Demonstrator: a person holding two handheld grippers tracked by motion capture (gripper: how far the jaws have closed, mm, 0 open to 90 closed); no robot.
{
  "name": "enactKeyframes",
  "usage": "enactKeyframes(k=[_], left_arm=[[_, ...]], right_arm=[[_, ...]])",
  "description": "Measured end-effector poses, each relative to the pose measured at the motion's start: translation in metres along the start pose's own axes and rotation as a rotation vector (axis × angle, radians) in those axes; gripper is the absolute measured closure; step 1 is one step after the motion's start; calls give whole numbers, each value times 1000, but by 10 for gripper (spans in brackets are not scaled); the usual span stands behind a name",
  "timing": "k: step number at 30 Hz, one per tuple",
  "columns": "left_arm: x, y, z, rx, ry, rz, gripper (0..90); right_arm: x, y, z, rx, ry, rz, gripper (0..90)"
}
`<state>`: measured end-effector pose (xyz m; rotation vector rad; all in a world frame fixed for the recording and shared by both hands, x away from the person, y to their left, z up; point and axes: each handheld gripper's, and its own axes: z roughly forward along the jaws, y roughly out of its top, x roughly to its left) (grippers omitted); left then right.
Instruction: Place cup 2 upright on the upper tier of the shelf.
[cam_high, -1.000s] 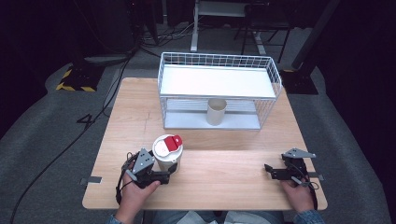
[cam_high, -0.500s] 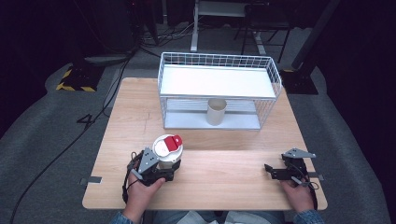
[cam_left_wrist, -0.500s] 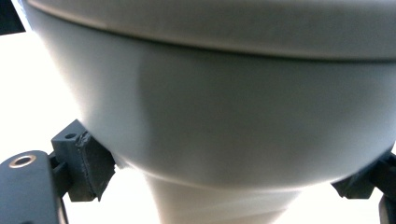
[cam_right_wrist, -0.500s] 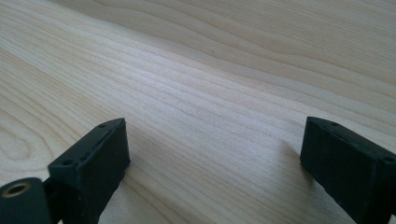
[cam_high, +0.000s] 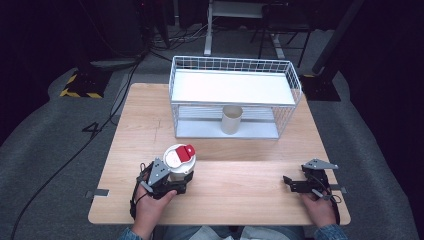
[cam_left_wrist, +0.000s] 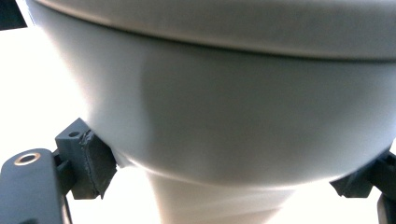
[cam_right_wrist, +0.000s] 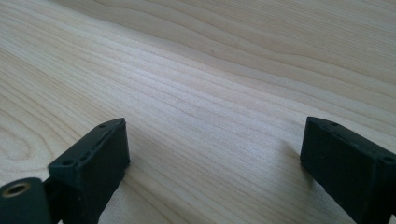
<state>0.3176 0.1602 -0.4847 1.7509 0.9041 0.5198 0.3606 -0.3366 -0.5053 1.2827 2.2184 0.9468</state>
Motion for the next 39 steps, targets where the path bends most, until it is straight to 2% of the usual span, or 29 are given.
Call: enactKeyframes(k=[11, 16, 23, 30, 35, 39], left_arm=[[0, 0, -1, -8, 5, -6, 130], [-1, 0, -5, 1, 11, -28, 130], [-5, 4, -8, 0, 14, -16, 130], [-11, 16, -14, -2, 6, -32, 130], [-16, 30, -18, 6, 7, -35, 130], [-19, 44, -22, 6, -11, -56, 130]], right_arm=[[0, 0, 0, 0, 0, 0, 81], [0, 0, 0, 3, 0, 3, 81], [-1, 1, 1, 3, 8, -4, 77], [-1, 1, 1, 2, 10, -4, 77], [-1, 1, 1, 2, 12, -4, 75], [-1, 1, 1, 2, 12, -5, 75]])
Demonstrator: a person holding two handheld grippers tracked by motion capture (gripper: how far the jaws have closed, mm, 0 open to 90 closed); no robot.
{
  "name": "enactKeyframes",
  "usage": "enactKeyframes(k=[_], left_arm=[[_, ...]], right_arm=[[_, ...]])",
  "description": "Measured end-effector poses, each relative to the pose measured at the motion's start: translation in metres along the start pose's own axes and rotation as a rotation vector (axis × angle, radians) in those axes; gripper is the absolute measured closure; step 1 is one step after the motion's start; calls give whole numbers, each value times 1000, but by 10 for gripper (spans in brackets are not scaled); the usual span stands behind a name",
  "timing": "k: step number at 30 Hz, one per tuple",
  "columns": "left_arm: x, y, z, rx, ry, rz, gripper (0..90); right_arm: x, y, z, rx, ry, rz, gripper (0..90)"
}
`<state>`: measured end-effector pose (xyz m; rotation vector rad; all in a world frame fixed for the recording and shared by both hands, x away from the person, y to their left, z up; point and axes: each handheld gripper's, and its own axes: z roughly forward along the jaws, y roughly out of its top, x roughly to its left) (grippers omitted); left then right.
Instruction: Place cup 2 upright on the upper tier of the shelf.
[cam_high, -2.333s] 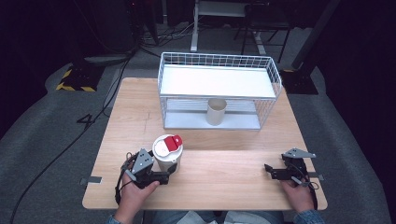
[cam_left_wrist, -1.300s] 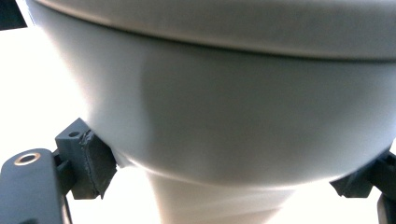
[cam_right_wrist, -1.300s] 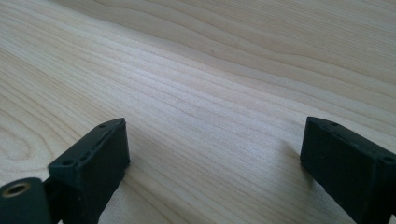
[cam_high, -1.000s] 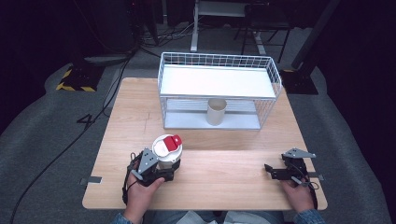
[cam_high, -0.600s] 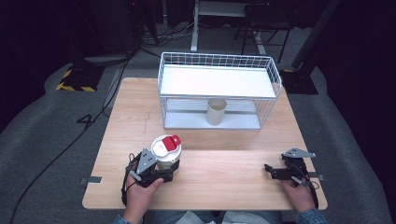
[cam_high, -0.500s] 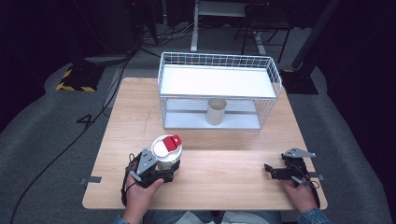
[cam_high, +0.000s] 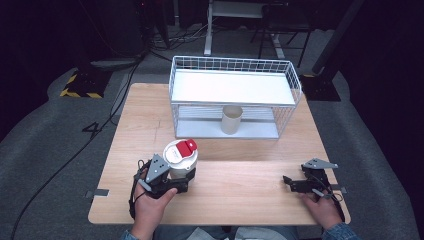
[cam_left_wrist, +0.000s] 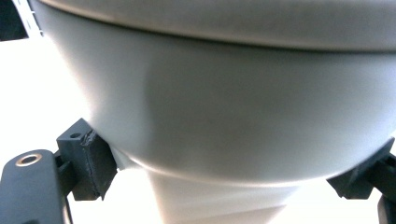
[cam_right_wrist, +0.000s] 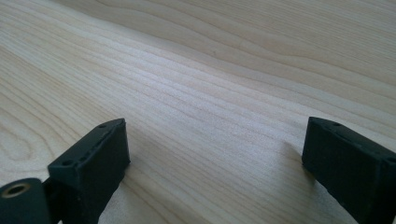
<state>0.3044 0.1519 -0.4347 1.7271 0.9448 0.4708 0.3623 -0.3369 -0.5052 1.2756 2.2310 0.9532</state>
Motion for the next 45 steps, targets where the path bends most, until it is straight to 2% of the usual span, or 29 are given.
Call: enactKeyframes(k=[14, 15, 19, 22, 30, 37, 41, 45], left_arm=[[-13, 44, -2, 1, 5, 25, 130], [-13, 51, -1, -1, 7, 42, 130], [-15, 61, -1, -7, 3, 31, 130], [-15, 74, 0, -10, -9, 32, 130], [-13, 96, 2, -28, -17, 42, 130], [-7, 114, 8, -27, -7, 23, 130], [-5, 123, 12, -25, -2, 43, 130], [-2, 134, 18, -33, -6, 40, 130]], right_arm=[[0, 0, 0, 1, 3, -1, 74], [0, 0, 0, 1, 3, -1, 74], [1, 0, 0, 2, -1, 2, 76], [1, 0, 0, 2, -1, 2, 76], [1, 0, 0, 2, -1, 2, 75], [1, 0, 0, 2, -1, 1, 75], [1, 0, 0, 2, -1, 2, 75], [1, 0, 0, 2, -1, 1, 75]])
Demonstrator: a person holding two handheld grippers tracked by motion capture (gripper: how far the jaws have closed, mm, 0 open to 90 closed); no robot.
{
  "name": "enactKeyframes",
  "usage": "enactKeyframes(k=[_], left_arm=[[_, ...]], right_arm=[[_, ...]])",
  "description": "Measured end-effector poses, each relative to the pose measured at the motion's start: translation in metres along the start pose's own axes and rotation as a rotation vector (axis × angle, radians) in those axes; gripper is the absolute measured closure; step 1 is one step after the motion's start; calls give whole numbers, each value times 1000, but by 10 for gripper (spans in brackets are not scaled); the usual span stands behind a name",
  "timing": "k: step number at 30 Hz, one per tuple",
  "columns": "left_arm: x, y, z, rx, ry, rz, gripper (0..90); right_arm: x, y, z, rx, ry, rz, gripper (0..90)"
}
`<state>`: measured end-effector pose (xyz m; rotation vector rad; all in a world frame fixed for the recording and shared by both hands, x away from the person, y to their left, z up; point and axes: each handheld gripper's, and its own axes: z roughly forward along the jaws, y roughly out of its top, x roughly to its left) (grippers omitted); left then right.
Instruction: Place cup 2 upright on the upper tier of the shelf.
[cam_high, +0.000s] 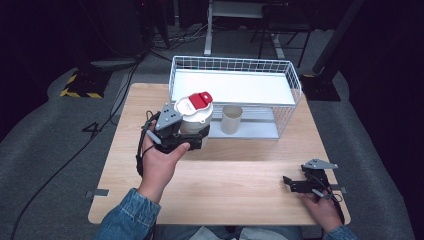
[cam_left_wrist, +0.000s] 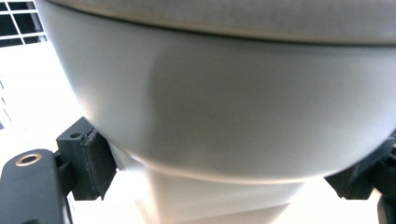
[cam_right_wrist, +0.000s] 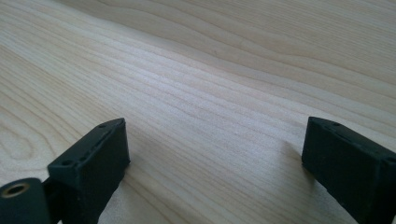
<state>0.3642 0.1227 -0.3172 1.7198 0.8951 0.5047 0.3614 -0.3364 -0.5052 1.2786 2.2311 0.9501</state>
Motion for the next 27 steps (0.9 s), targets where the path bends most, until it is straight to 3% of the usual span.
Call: enactKeyframes(k=[14, 27], left_arm=[[8, 25, 21, -34, 22, -5, 130], [6, 56, 41, -45, 24, 21, 130]], right_arm=[[1, 1, 1, 0, -11, 6, 71], [1, 1, 1, 0, -11, 6, 71]])
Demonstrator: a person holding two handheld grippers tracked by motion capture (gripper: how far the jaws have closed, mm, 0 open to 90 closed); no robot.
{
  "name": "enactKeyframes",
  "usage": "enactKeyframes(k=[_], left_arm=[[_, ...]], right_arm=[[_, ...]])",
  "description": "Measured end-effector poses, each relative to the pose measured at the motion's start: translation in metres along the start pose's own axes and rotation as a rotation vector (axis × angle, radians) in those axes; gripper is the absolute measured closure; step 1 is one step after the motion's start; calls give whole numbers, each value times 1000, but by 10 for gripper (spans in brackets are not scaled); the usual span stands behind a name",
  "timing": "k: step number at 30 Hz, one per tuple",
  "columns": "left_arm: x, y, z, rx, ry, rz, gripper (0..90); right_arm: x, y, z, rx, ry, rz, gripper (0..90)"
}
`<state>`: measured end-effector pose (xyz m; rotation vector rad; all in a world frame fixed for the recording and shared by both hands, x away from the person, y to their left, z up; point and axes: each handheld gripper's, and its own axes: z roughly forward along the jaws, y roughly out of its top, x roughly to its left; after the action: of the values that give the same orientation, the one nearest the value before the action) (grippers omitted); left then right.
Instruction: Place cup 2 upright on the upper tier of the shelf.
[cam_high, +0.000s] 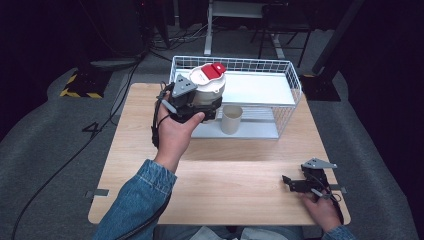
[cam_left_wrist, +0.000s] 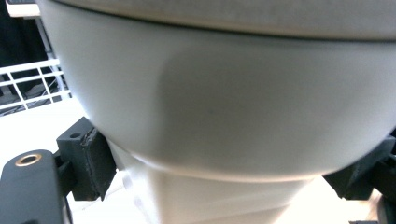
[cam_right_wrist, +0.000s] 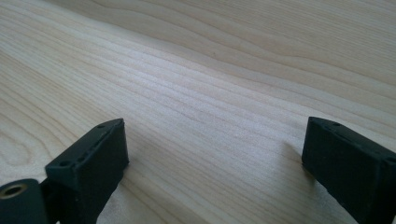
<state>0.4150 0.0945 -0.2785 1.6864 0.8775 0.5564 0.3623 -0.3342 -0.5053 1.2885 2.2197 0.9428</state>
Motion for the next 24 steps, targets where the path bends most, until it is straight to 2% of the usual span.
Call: enactKeyframes(k=[12, 19, 21, 24], left_arm=[[-3, 24, 19, -13, -1, 31, 129], [-4, 36, 37, -24, -13, 42, 129], [-4, 39, 47, -29, -20, 27, 130], [-3, 41, 56, -33, -22, 30, 130]], right_arm=[[0, 0, 0, 0, -1, 3, 71], [1, 0, 1, -2, -5, 5, 69], [1, 0, 1, -2, -5, 5, 69], [1, 0, 1, -2, -4, 4, 69]])
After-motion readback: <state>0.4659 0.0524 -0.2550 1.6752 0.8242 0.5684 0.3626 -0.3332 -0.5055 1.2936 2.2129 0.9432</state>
